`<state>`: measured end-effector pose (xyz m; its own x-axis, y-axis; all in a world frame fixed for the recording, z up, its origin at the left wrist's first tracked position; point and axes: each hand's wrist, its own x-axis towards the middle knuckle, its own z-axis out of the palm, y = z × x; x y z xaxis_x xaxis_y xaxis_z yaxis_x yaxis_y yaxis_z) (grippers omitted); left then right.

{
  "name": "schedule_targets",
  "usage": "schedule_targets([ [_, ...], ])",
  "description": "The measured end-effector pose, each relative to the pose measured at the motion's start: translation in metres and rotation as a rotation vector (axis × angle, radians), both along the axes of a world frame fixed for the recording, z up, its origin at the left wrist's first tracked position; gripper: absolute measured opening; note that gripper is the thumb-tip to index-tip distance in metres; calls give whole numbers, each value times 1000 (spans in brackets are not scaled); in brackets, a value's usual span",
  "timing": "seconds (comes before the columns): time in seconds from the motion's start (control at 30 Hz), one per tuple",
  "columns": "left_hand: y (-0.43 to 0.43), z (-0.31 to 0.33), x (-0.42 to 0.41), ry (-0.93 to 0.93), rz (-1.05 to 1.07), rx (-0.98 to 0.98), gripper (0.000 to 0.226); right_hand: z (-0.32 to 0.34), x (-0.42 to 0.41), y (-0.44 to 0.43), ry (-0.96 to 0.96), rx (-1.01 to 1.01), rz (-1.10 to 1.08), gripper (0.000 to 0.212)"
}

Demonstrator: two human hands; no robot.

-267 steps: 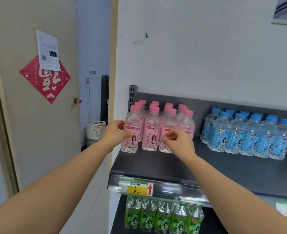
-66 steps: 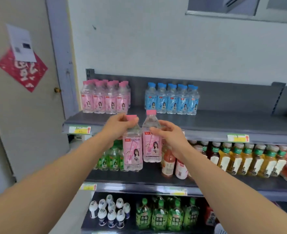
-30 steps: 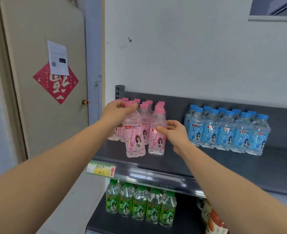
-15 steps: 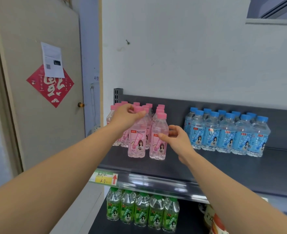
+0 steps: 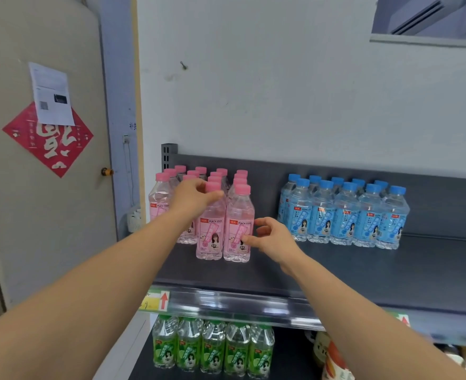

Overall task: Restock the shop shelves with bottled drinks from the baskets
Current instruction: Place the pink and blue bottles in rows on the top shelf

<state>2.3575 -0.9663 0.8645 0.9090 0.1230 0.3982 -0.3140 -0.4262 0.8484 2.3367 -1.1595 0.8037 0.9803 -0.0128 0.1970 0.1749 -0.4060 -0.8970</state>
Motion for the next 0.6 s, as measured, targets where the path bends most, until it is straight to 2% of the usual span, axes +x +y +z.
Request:
schedule_targets([
  [0.27, 1, -4, 1, 4, 28, 15, 60, -1, 1, 1, 14, 17, 33, 47],
  [0.6, 2, -14, -16, 30, 101, 69, 63, -3, -4, -7, 26, -63, 16, 54],
])
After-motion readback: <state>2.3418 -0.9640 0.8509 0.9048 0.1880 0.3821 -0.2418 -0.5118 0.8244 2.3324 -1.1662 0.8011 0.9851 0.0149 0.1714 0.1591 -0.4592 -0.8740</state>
